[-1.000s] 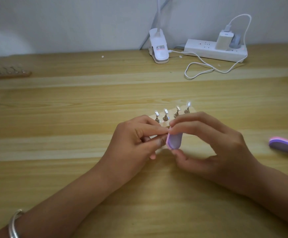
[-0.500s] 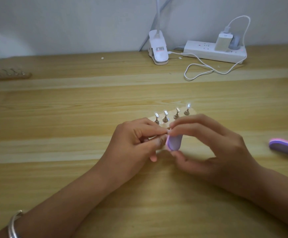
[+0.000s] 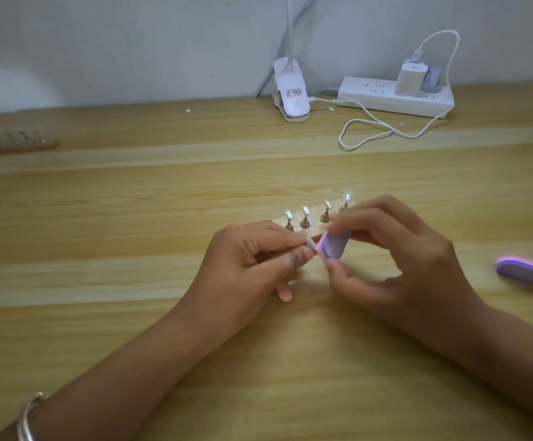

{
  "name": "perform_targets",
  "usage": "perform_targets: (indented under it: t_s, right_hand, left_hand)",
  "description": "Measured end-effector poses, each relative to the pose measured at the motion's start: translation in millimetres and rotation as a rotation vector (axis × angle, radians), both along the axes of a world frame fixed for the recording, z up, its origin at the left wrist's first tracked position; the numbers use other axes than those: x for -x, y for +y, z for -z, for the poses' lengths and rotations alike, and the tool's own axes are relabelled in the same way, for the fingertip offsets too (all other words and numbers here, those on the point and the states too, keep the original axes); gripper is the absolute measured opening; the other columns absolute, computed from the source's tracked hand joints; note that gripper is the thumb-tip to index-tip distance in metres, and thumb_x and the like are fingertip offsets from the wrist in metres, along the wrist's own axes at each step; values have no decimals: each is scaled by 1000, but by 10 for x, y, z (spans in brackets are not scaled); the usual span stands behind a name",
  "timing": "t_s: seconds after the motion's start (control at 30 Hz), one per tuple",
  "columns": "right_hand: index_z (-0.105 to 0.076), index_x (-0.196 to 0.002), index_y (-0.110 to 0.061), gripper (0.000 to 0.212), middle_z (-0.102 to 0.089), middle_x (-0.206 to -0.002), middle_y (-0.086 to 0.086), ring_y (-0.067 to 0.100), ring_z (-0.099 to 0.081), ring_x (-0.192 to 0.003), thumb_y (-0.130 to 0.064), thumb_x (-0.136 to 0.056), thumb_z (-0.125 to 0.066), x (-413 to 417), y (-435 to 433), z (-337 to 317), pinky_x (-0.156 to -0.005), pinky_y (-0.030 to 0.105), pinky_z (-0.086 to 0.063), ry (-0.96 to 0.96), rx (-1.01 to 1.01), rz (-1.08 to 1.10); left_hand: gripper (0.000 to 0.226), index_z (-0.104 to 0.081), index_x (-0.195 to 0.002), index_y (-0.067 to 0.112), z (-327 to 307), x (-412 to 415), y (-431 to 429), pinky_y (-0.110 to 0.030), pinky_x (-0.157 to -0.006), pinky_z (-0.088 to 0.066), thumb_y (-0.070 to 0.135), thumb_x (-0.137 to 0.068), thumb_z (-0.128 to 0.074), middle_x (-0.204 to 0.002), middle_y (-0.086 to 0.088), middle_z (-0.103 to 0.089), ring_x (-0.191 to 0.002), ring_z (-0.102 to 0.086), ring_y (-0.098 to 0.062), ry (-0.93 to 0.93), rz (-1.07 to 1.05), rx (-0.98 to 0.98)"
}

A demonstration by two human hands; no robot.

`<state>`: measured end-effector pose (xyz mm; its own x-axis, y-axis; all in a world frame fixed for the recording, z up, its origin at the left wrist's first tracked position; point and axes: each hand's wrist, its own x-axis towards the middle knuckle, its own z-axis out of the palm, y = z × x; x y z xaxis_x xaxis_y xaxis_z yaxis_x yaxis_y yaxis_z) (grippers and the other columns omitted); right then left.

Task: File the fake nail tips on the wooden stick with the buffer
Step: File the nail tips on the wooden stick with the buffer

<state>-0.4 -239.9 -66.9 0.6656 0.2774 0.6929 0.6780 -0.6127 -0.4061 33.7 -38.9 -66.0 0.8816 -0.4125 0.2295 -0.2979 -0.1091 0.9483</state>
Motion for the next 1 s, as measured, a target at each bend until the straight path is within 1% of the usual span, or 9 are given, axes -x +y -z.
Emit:
perform_targets:
  t_s: [0.13, 0.27, 0.43, 0.6, 0.67, 0.77, 0.83, 0.93, 1.0]
  right_hand:
    - [-71, -95, 0, 16, -66, -96, 7, 18, -67, -99, 1, -80, -76, 17, 16, 16, -95, 26, -52, -32, 64, -59]
    - [-69, -97, -1, 27, -62, -95, 5, 17, -66, -94, 8, -75, -81, -47, -48, -12, -88, 29, -58, 82, -128, 65]
    - [-70, -98, 2, 20, -65, -101, 10, 16, -65, -105, 1, -79, -76, -2, 7, -14, -95, 26, -51, -26, -19, -64]
    - [-68, -100, 1, 23, -64, -99, 9, 20, -65, -99, 4, -77, -73, -33, -22, -27, -88, 25, -56, 72, -172, -21]
    - [-67, -98, -1, 17, -63, -98, 8, 19, -63, -95, -2, -82, -64, -35, -29, -42, -85, 24, -53, 95, -175, 15]
    - [-65, -90, -7, 24, -61, -91, -2, 22, -55, -91, -16, -86, -43, -34, -56, -70, -81, 25, -43, 172, -102, 16]
    - [-57, -80, -8, 25, -52, -80, -10, 16, -48, -84, -18, -87, -35, -12, -66, -87, -74, 23, -36, 219, -107, -11]
    - [-51, -75, -11, 21, -44, -74, -14, 13, -44, -75, -23, -89, -43, 29, -39, -99, -68, 21, -34, 203, -90, -1]
    - [-59, -83, -13, 15, -46, -78, -19, 8, -48, -76, -27, -88, -54, 46, -7, -99, -71, 12, -36, 167, -77, 15]
  left_hand:
    - [13, -78, -95, 9, 7, -2, -1, -24, -50, -51, 10, -85, -71, -81, -3, -70, -49, -63, -21, 26, 18, 30]
    - [13, -79, -95, 12, 13, -3, 1, -21, -53, -49, 12, -84, -72, -80, 4, -71, -47, -63, -18, 28, 1, -1]
    - [15, -79, -95, 14, 4, 6, 2, -39, -52, -55, 17, -83, -72, -82, -5, -70, -52, -64, -25, 43, 12, 18]
    - [14, -79, -95, 11, -21, 17, -6, -24, -52, -52, 12, -82, -73, -83, 1, -72, -48, -63, -20, 29, -6, 4]
    - [13, -79, -94, 10, -37, 21, -7, -14, -45, -45, 10, -82, -73, -81, 5, -72, -48, -64, -18, 51, -26, -2]
    - [12, -79, -92, 14, -76, 33, -5, -18, -36, -37, 17, -82, -74, -84, 4, -74, -49, -66, -18, 105, -32, 9]
    - [16, -80, -91, 17, -100, 45, -5, -23, -37, -38, 26, -79, -73, -87, 2, -75, -51, -67, -19, 127, -15, 27]
    - [19, -79, -91, 17, -117, 69, -12, -23, -38, -40, 30, -78, -75, -84, 2, -75, -52, -68, -19, 126, 17, 34]
    - [17, -79, -92, 20, -121, 78, -17, -22, -38, -40, 29, -79, -74, -82, 2, -74, -52, -68, -21, 113, 34, 29]
